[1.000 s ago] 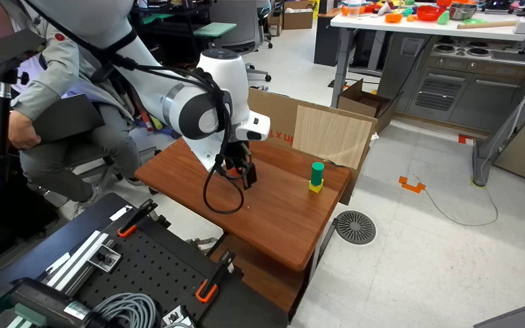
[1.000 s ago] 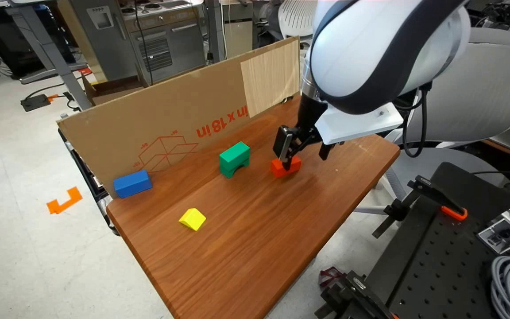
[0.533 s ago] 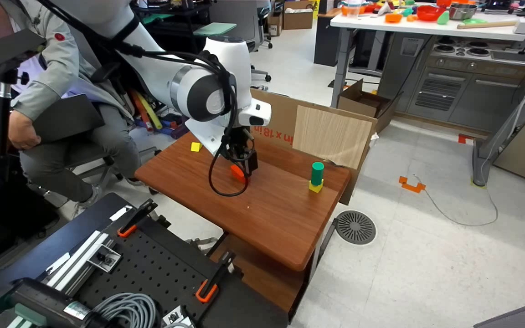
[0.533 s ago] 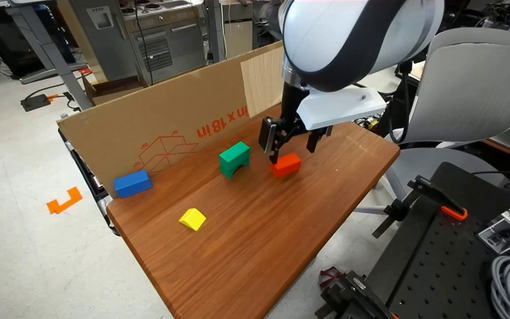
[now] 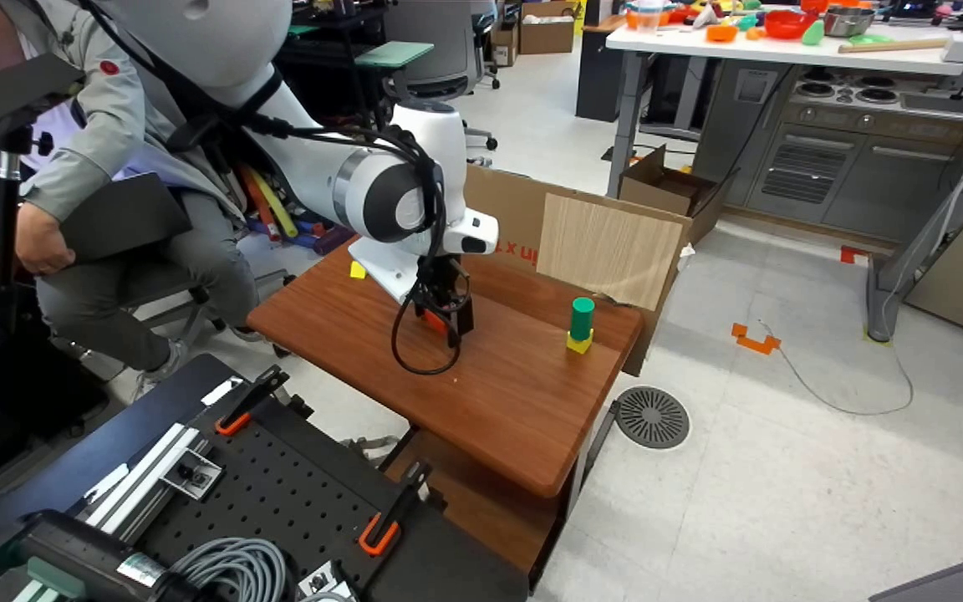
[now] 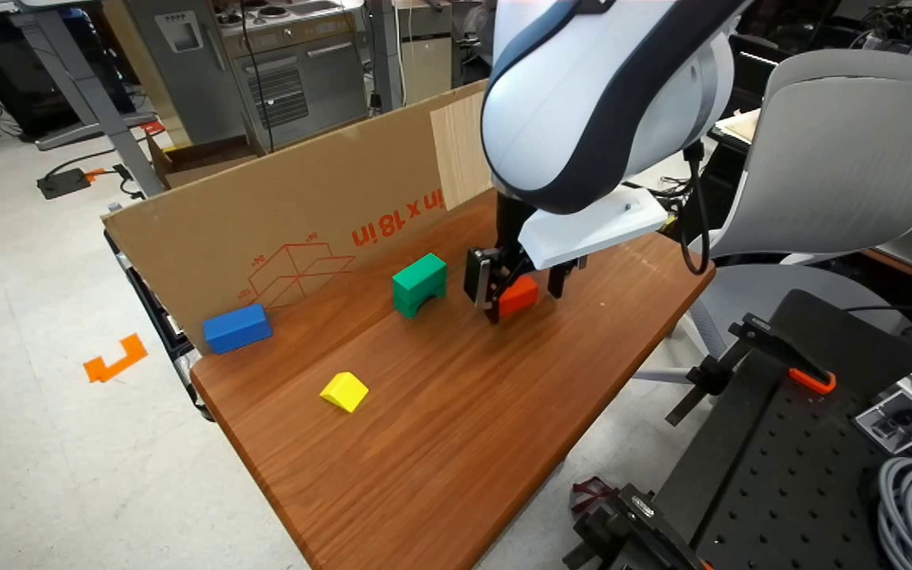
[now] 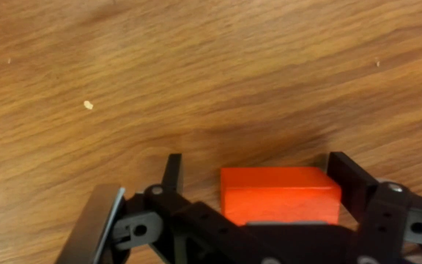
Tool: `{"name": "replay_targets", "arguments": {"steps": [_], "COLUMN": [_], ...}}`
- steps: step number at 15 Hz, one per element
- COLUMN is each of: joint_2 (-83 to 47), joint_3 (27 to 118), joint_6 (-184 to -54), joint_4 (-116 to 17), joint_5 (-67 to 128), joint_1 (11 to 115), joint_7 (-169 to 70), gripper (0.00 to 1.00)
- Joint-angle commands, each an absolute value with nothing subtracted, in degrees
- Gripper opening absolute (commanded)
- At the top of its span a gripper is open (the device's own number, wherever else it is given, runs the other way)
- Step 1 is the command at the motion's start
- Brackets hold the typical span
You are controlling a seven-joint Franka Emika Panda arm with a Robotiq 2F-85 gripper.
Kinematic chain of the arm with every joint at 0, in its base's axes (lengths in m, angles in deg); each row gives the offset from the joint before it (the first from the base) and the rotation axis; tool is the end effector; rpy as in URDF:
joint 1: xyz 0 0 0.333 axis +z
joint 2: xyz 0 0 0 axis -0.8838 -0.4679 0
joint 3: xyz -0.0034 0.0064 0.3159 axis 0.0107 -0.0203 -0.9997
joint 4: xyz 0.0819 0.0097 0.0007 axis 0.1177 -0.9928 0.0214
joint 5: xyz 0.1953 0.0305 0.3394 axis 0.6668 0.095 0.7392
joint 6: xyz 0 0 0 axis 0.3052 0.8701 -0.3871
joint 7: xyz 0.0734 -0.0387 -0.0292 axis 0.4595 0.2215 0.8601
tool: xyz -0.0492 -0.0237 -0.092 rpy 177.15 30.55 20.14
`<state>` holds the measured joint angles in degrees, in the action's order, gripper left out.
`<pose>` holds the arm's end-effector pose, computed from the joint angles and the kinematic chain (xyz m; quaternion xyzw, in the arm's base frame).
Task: Put the orange block on the green block
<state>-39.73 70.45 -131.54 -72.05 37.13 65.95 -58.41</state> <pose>0.5831 0.0217 0.1080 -0.9904 0.1275 0.0537 0.0005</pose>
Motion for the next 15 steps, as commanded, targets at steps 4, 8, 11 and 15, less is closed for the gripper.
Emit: {"name": "replay_targets", "arguments": {"steps": [4, 8, 11, 15], "joint_2": [-44.37, -43.95, -41.98, -37.81], "joint_3": [72.54, 72.02, 71.14, 70.4], "joint_6": [-126.36, -124.81, -124.21, -123.31], "joint_4": [-64.88, -63.96, -64.93, -65.95], "joint_5": [33.72, 33.22, 34.05, 34.1], "joint_1": [68.28, 68.07, 67.37, 67.52], "joint_7": [-59.44, -58.59, -57.99, -57.29], "gripper": [0.72, 0.46, 0.42, 0.42]}}
